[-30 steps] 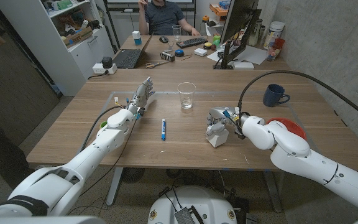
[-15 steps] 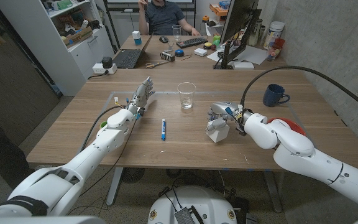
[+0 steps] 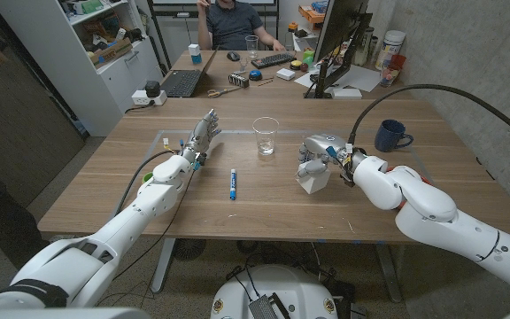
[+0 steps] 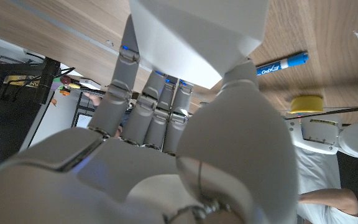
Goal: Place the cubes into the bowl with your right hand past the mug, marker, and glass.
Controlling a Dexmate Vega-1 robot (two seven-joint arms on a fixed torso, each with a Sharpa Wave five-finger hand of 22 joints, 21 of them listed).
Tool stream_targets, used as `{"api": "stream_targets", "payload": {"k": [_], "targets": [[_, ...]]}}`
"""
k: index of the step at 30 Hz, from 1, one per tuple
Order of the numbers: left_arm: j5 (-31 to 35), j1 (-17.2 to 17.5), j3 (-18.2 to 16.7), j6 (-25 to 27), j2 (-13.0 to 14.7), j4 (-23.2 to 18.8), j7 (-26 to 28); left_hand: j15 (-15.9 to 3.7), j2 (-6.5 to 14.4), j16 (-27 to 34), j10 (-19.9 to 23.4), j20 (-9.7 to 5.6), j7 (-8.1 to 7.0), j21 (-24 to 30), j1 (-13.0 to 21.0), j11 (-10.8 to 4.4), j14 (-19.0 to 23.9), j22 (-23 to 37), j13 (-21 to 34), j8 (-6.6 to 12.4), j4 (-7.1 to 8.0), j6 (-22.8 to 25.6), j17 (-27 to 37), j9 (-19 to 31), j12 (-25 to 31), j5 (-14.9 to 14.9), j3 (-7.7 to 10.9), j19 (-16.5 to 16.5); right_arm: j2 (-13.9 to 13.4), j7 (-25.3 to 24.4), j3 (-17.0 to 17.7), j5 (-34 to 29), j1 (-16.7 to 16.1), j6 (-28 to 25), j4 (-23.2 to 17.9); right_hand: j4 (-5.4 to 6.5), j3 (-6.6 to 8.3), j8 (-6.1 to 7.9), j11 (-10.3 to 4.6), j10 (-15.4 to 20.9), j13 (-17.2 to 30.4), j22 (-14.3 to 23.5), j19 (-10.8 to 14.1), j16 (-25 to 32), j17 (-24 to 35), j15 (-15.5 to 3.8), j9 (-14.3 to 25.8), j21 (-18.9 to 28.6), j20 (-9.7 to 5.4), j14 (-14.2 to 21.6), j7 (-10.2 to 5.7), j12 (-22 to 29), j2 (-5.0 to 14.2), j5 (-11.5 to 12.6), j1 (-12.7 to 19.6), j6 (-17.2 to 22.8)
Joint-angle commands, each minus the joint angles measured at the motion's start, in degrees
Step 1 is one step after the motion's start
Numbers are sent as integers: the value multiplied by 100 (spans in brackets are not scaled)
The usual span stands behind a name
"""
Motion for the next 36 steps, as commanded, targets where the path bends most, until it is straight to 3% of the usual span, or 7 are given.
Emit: {"api": "stream_targets", "payload": {"k": [1,36], "targets": [[23,-46,26,4,-28,52,9,-11,1,27,-50,13,7,-20,-56,-1,-46,13,11,36,-8,-20,12,35,18,24,-23,-18,-93,-202,243,-66,-85,-49,-128,28,-6,-5,-15,64,26,12,111,62,38,-701,15,47,-584,657,-13,41,1760,-18,1834,39],[78,-233,83,-37,-144,329,-46,-9,6,27,-39,11,11,-29,-76,-2,-49,13,11,39,-5,-11,9,34,25,39,-54,-12,-6,-559,517,23,-35,-251,47,111,-32,-15,-15,53,115,-8,72,51,58,-695,63,78,-580,672,-35,31,1781,-95,1842,37]]}}
